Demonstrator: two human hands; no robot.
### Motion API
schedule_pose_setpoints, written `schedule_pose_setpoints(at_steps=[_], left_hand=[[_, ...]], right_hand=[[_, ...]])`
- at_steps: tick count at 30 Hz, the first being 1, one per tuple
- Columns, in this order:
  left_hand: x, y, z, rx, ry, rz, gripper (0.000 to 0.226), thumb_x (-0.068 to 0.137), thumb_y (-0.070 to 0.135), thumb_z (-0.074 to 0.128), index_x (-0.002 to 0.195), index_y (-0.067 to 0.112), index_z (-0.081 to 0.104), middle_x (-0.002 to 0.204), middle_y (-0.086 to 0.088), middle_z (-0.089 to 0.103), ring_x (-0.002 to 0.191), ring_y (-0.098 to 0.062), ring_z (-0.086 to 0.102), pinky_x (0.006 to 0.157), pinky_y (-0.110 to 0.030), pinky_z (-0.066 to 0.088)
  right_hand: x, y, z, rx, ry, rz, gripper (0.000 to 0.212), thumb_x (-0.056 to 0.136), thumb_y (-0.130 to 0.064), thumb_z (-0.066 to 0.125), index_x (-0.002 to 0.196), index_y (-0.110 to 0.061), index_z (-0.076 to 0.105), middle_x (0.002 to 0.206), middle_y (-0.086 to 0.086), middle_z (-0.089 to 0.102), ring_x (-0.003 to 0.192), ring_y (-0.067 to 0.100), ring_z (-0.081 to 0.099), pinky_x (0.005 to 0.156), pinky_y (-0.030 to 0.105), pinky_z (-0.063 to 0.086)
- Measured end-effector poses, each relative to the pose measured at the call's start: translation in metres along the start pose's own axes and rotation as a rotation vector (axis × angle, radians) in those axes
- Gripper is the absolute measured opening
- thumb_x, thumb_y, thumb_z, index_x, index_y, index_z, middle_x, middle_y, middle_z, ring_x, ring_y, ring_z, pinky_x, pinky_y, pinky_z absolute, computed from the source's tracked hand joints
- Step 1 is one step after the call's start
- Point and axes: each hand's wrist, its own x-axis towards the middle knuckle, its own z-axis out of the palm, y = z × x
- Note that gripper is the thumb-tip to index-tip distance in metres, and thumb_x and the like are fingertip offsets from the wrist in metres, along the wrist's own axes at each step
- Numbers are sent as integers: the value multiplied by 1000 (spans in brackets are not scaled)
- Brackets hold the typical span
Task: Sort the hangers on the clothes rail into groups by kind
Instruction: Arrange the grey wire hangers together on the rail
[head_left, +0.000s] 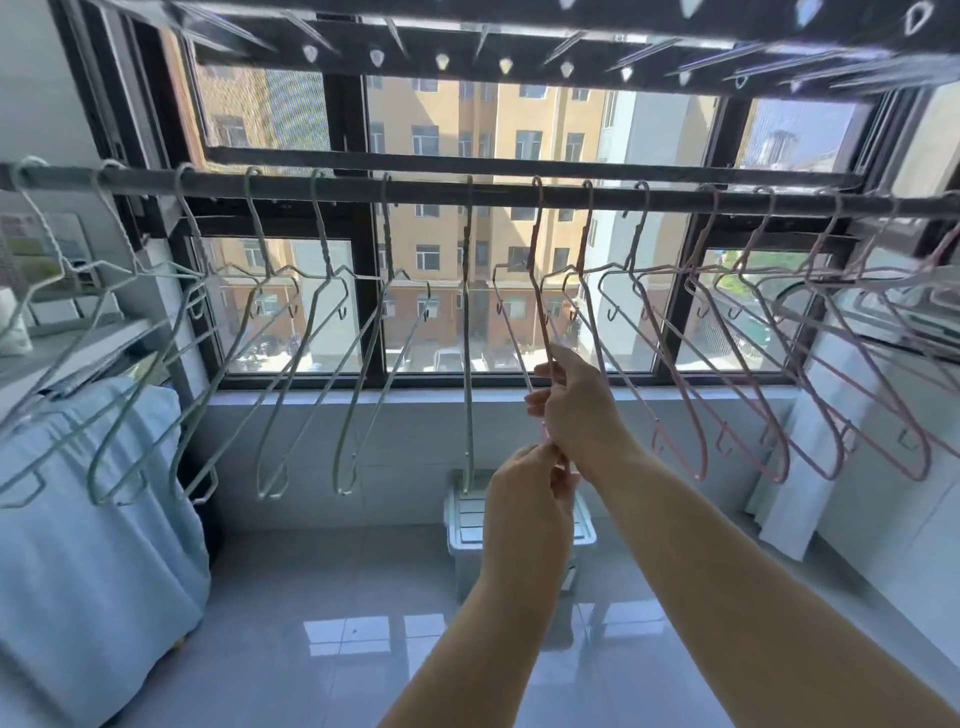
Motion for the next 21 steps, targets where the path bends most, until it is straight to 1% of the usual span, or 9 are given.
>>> schedule_pose_setpoints(at_steps=[2,4,7,9,11,14,16,18,21], left_hand=[[-2,-1,-4,-3,-49,-14,10,77,12,69,87,11,68,77,1,66,68,-8,59,64,-3,41],[-7,-5,-12,-42,-82,-13,29,74,15,73,102,18,66,81,8,62,74,-4,60,71,-5,45],[-14,-12,-33,-111,23,-23,47,70,15,74,115,23,61,92,15,61,83,0,63,81,-6,47],[-16,-16,-49,-118,140,-11,43,70,15,75,111,19,64,91,14,62,81,-2,65,79,-5,46],[-14,-19,-62,-87,245,25,40,69,13,75,108,15,65,91,11,61,80,-2,62,78,-2,44],[-11,-30,-74,-34,269,6,46,71,14,73,115,10,60,100,9,56,88,-2,55,86,-4,39],[-12,-40,-77,-40,199,-60,51,72,18,73,120,11,56,102,7,58,88,-5,56,83,-3,40],[-15,-48,-77,-18,129,-86,51,73,21,72,121,13,55,106,2,65,85,-6,60,77,-2,43],[-16,-53,-74,1,69,-106,51,76,19,70,124,14,53,112,-2,66,92,-5,60,85,-12,46]], right_hand=[[1,0,0,-20,-3,5,48,89,7,33,135,-10,38,101,0,52,92,21,59,88,38,51],[1,-2,0,-134,0,-20,50,92,1,35,140,-10,32,120,9,51,108,23,53,91,33,45],[-6,-12,0,-288,79,-188,54,93,-7,43,144,-11,25,144,8,35,134,21,34,106,23,26],[-11,-23,5,-343,137,-344,51,93,-7,47,141,-13,33,142,3,41,132,17,38,99,14,24],[-14,-33,16,-349,84,-374,47,92,-9,48,138,-15,39,140,2,45,128,18,45,100,17,31],[-14,-41,35,-315,-112,-211,48,93,-14,48,139,-12,35,140,10,45,128,24,44,107,35,37],[-13,-41,43,-307,-180,-123,49,94,-14,46,140,-8,30,140,13,43,127,27,43,104,36,38],[-9,-39,48,-270,-165,-81,46,95,-10,44,138,-6,29,138,13,43,115,24,48,88,28,40],[-5,-32,55,-198,-126,-16,47,94,-8,42,138,-7,26,135,13,42,95,21,49,65,20,38]])
